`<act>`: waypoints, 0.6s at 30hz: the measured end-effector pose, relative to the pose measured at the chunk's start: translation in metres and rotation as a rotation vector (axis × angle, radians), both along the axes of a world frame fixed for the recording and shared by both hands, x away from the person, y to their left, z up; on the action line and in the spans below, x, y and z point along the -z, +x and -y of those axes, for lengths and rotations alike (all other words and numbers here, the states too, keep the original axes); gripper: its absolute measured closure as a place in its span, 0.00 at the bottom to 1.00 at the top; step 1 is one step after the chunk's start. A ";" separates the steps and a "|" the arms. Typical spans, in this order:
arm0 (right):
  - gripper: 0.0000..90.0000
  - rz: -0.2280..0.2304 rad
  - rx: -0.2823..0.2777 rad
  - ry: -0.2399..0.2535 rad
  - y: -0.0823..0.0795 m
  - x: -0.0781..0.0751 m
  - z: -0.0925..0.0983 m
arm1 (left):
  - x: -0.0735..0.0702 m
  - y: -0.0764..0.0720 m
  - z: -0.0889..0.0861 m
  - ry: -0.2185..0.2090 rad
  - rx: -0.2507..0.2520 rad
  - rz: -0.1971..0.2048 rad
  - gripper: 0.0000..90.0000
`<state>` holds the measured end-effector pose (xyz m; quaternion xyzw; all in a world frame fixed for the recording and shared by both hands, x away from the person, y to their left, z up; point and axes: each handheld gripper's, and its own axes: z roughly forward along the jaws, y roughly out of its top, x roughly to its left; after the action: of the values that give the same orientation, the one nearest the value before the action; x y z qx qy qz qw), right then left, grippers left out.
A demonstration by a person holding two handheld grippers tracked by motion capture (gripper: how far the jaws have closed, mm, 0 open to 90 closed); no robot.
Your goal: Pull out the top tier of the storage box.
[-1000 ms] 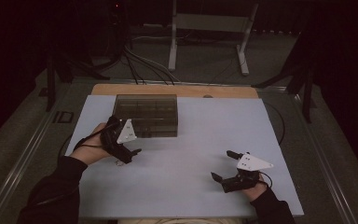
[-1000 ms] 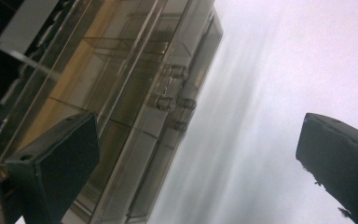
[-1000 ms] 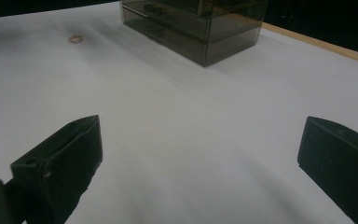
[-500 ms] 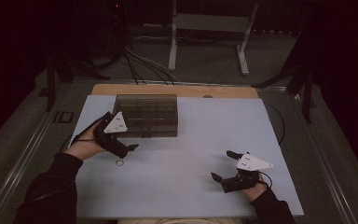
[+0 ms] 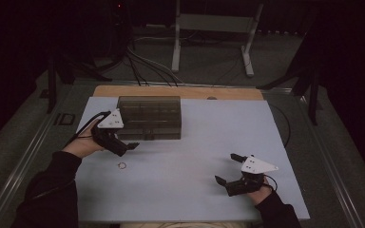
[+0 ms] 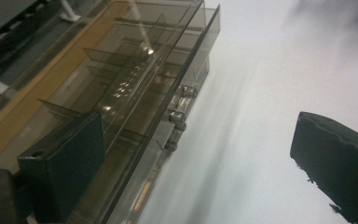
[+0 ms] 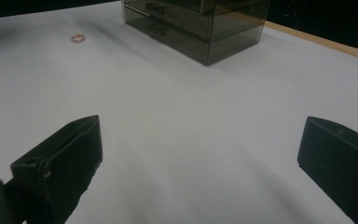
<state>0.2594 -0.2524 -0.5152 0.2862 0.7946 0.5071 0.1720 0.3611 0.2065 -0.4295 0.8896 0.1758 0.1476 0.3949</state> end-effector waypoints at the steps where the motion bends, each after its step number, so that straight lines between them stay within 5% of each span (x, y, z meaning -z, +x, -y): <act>1: 0.00 0.000 0.000 -0.001 0.000 0.000 0.000 | 0.000 0.001 -0.001 -0.005 0.003 0.003 0.05; 7: 0.00 0.000 -0.002 -0.001 0.000 0.000 0.000 | 0.000 0.010 -0.007 0.019 0.014 0.020 0.06; 9: 0.00 -0.001 -0.002 -0.001 0.000 0.000 0.000 | -0.001 0.013 -0.011 -0.004 0.046 0.036 0.07; 16: 0.00 -0.002 -0.004 0.001 0.000 0.000 0.000 | -0.003 0.020 -0.018 -0.037 -0.018 -0.028 0.12; 18: 0.00 -0.001 -0.004 0.002 0.000 0.000 0.000 | -0.003 0.020 -0.018 -0.041 -0.051 -0.020 0.17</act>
<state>0.2596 -0.2521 -0.5156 0.2850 0.7949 0.5079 0.1701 0.3810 0.2243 -0.4269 0.8780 0.2053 0.1449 0.4075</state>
